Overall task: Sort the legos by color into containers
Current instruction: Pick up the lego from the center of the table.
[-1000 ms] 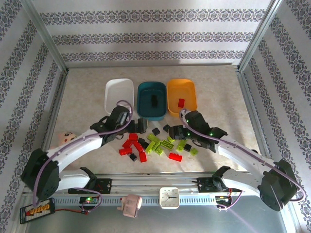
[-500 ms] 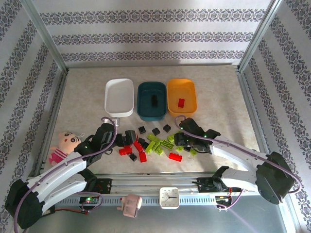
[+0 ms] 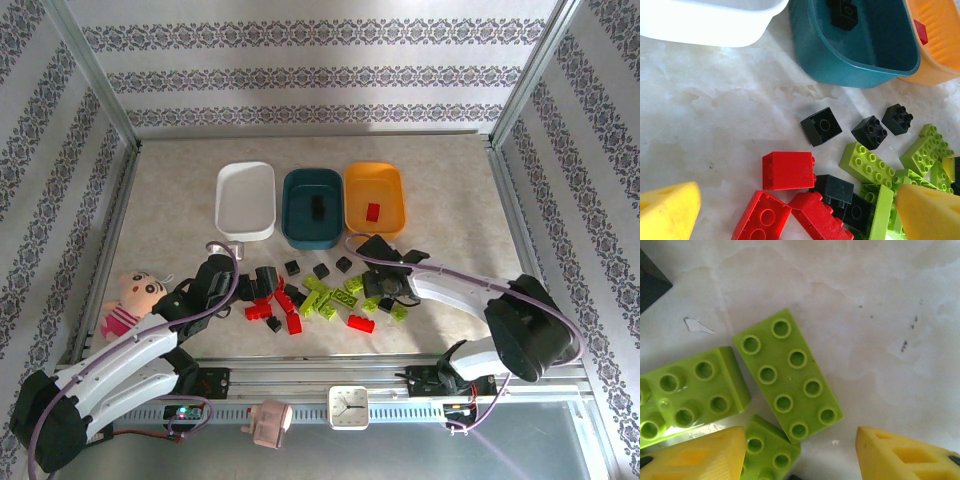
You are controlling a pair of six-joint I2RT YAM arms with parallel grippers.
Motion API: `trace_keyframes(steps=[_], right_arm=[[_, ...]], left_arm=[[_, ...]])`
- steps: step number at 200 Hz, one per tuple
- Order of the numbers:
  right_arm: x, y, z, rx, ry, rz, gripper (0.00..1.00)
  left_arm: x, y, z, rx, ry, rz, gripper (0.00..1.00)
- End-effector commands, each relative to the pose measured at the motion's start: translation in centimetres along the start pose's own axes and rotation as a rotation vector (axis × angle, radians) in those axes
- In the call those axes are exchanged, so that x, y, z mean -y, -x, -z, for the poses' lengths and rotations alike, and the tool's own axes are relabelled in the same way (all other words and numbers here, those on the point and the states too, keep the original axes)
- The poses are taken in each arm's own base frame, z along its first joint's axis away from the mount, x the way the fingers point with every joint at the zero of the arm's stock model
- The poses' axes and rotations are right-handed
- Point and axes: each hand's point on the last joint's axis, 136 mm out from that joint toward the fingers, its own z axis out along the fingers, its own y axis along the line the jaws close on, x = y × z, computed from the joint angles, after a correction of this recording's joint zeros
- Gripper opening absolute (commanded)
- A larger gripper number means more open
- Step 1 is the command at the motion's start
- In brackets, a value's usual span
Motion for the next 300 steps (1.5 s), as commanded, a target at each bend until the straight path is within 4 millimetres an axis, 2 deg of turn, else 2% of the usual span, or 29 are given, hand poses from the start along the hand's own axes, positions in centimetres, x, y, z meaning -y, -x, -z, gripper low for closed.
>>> trace_keyframes(steps=[1,63,99,141,184,212,229,244,266,284,300], right_arm=[[0.4,1.1,-0.2,0.014,-0.065,0.025,0.60],[1.3,2.7,-1.4,-0.013,-0.090,-0.037,0.57],[0.9,2.2,-2.8,-0.066,-0.075,-0.043,0.57],[1.2,1.6,-4.3,-0.111,-0.035,-0.099,0.41],[1.3,2.0,-4.1,-0.108,-0.003,-0.117,0.37],[1.6,3.5,-2.1,-0.022,0.007,-0.105,0.31],[1.6,4.8,0.3,0.060,0.035,-0.084,0.31],[0.7,6.2,3.0,0.147,0.097,-0.052,0.30],[-3.0,8.6,7.5,0.269,0.229,0.035,0.30],[-7.8,10.7,10.5,0.338,0.342,0.126,0.30],[-12.4,12.8,11.8,0.371,0.444,0.183,0.30]], left_arm=[[-0.4,-0.2,0.2,0.010,0.013,0.004,1.00],[-0.5,-0.2,0.6,0.016,0.013,0.004,1.00],[-0.6,-0.2,0.7,0.017,0.013,0.007,1.00],[-0.5,0.2,1.1,0.024,0.019,0.001,0.99],[-0.5,0.7,1.9,0.040,0.030,-0.001,0.99],[-0.8,1.1,2.5,0.059,0.042,0.005,0.99],[-1.0,1.3,3.0,0.070,0.053,0.002,0.99],[-1.4,1.7,3.6,0.090,0.072,0.002,0.99],[-2.2,2.4,4.7,0.126,0.116,0.002,0.99],[-2.5,2.8,5.4,0.152,0.131,0.008,0.99],[-2.9,2.7,5.7,0.159,0.141,0.023,0.99]])
